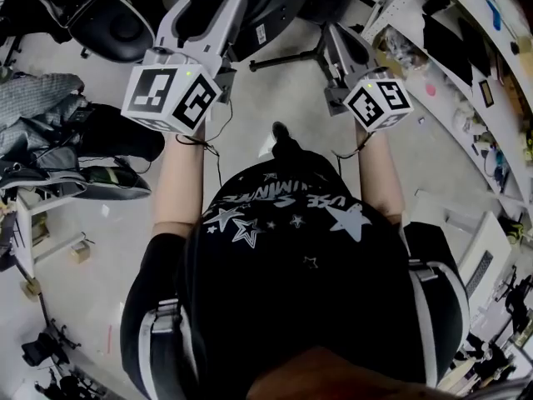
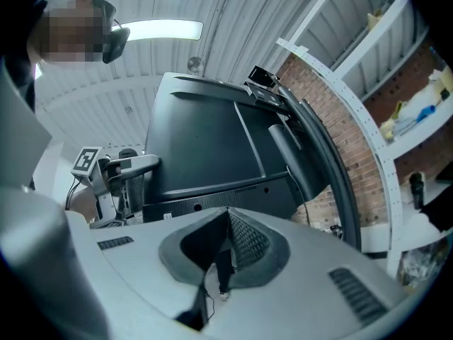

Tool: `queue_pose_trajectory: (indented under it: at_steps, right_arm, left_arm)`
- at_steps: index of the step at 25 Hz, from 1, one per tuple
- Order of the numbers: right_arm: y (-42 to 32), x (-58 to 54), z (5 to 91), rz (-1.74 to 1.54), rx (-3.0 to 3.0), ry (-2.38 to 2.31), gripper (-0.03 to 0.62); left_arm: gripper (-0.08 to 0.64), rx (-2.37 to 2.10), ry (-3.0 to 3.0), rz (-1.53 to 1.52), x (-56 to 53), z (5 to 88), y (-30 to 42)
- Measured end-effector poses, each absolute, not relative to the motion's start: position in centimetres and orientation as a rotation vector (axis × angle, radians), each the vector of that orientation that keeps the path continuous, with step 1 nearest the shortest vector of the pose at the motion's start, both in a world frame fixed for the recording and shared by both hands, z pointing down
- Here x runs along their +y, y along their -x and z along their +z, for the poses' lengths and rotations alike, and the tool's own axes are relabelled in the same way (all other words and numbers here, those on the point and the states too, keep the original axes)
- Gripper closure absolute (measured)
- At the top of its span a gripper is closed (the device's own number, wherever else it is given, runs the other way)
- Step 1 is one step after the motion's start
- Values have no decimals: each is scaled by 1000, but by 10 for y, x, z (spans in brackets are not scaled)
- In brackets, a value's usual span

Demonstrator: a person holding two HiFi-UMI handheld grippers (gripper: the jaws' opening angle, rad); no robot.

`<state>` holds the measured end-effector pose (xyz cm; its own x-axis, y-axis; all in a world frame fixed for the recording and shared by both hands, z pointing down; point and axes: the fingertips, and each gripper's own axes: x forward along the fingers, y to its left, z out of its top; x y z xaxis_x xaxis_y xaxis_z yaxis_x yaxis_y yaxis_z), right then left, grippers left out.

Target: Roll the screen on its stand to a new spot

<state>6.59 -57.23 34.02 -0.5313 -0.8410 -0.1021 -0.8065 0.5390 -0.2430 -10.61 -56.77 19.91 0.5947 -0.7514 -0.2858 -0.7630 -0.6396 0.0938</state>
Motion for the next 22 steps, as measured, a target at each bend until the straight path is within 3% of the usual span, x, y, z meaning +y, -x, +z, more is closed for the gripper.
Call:
queue_pose_trajectory:
  at_steps: [22]
  right_arm:
    - [-55,-424,340,-218,2516,1519,584]
  left_arm:
    - [387,1323,2759,525,-431,200,144]
